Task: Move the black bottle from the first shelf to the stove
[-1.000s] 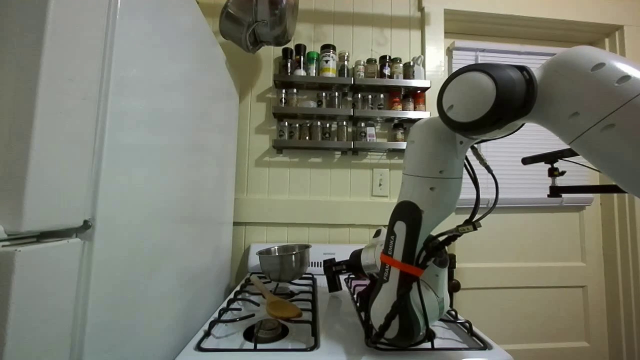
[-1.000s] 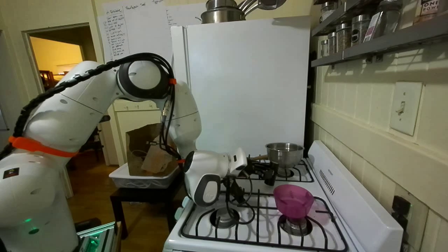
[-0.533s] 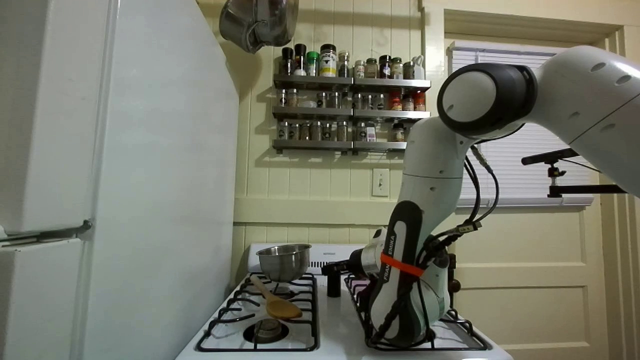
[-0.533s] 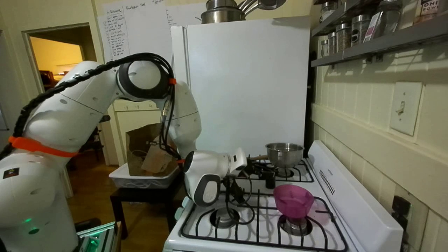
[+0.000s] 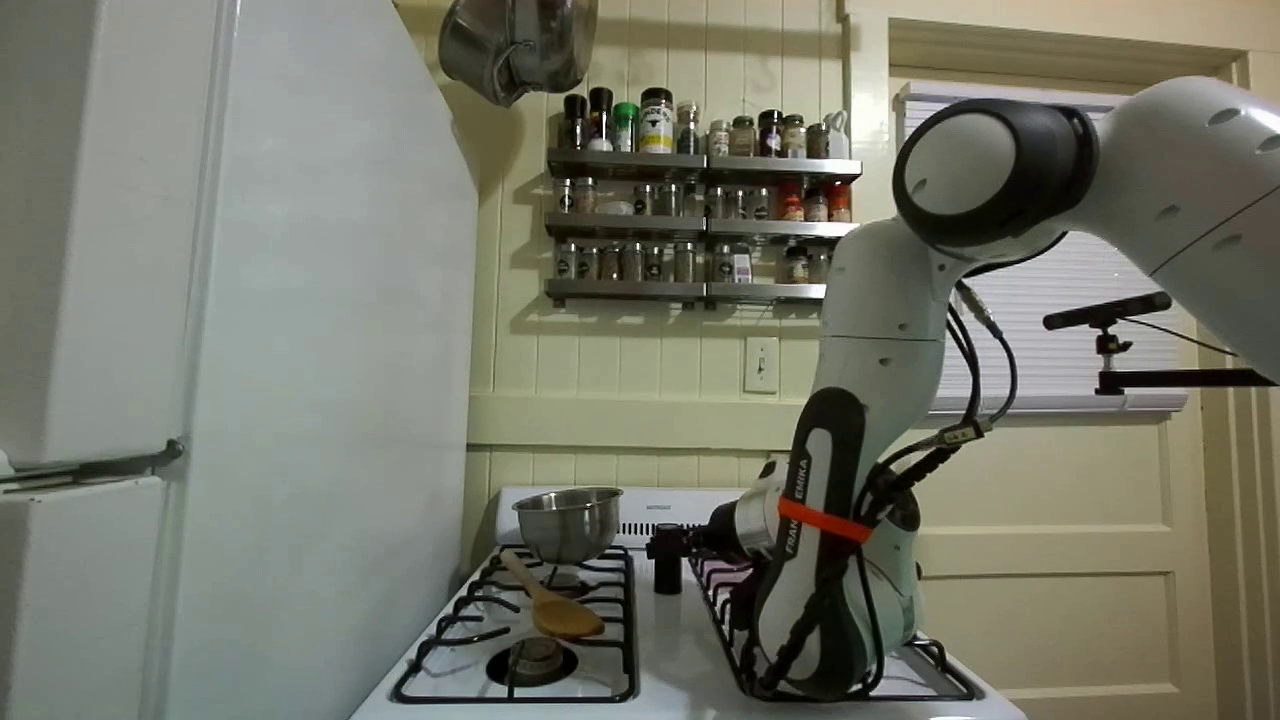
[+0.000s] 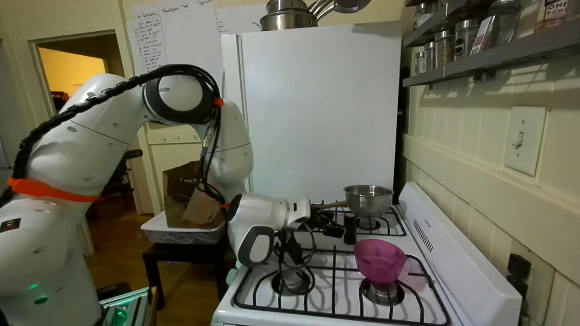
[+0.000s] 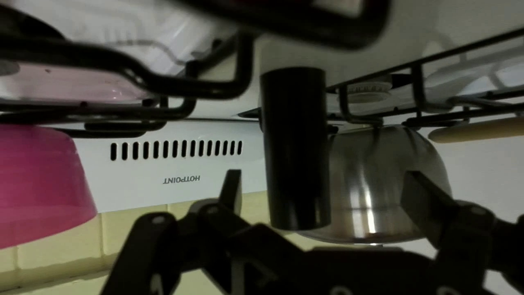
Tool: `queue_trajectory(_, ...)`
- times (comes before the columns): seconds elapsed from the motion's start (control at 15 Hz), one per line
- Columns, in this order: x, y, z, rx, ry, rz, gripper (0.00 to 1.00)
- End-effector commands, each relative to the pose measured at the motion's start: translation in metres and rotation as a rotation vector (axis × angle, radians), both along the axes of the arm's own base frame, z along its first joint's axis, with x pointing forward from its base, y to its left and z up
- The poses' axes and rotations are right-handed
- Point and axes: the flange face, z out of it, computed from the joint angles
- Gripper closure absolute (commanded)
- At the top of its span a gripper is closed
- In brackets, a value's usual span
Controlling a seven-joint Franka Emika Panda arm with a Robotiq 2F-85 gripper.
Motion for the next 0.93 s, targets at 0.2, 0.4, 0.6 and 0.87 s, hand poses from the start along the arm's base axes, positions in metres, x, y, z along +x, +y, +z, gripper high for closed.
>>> queue_trajectory(0.2,-0.061,0.008,0.044,0.079,0.131,-0.042,0.0)
queue_trajectory(0.4,-0.068,0.003,0.08,0.088,0.183,-0.074,0.0)
queue_trajectory(0.6,-0.077,0.008,0.109,0.099,0.275,-0.025,0.0)
queue_trajectory(0.87,-0.069,0.021,0.12,0.101,0.462,0.013,0.0)
